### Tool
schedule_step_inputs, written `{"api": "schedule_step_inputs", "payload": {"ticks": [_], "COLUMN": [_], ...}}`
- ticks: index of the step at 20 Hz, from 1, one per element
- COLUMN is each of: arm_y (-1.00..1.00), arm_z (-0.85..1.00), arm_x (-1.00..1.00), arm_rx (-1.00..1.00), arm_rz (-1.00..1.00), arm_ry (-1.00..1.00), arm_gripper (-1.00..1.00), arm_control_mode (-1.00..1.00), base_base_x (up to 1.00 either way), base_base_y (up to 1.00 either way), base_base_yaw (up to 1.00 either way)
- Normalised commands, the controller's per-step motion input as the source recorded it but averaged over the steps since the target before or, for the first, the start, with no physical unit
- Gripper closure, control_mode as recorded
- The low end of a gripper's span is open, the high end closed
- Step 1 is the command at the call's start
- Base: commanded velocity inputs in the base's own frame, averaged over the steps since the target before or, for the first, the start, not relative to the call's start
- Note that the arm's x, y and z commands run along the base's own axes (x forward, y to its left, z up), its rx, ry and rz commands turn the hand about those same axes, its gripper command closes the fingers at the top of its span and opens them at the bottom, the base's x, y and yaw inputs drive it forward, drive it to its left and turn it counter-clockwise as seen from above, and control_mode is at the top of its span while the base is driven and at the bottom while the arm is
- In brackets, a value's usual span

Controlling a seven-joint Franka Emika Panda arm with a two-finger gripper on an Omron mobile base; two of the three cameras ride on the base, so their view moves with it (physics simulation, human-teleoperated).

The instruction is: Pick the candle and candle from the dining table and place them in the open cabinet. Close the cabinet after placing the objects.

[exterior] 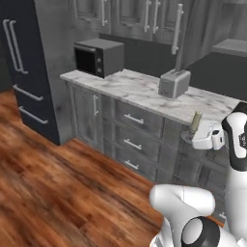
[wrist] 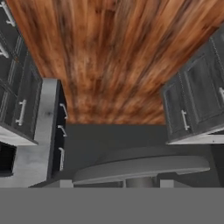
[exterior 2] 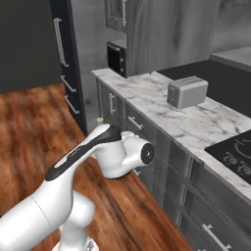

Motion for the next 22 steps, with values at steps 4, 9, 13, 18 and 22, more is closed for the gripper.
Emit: {"api": "schedule_step_inputs", "payload": {"ticks": [4, 9, 13, 18, 22], "arm_y": [0.0, 0.0, 0.0, 0.0, 0.0], "arm_z": [0.0, 0.0, 0.0, 0.0, 0.0], "arm_x": [0.0, 0.0, 0.0, 0.0, 0.0], "arm_rx": [0.0, 0.0, 0.0, 0.0, 0.0], "arm_rz": [0.0, 0.0, 0.0, 0.0, 0.0], "arm_ry": [0.0, 0.0, 0.0, 0.0, 0.0], "arm_gripper": [1.0, 1.0, 1.0, 1.0, 1.0], "arm_control_mode": [1.0, 1.0, 1.0, 1.0, 1.0], "base_base_x": [0.0, 0.08, 0.22, 0.34, 0.45], "base_base_y": [-0.13, -0.12, -0.07, -0.01, -0.03], "base_base_yaw": [-0.34, -0.34, -0.29, -0.28, -0.26]}}
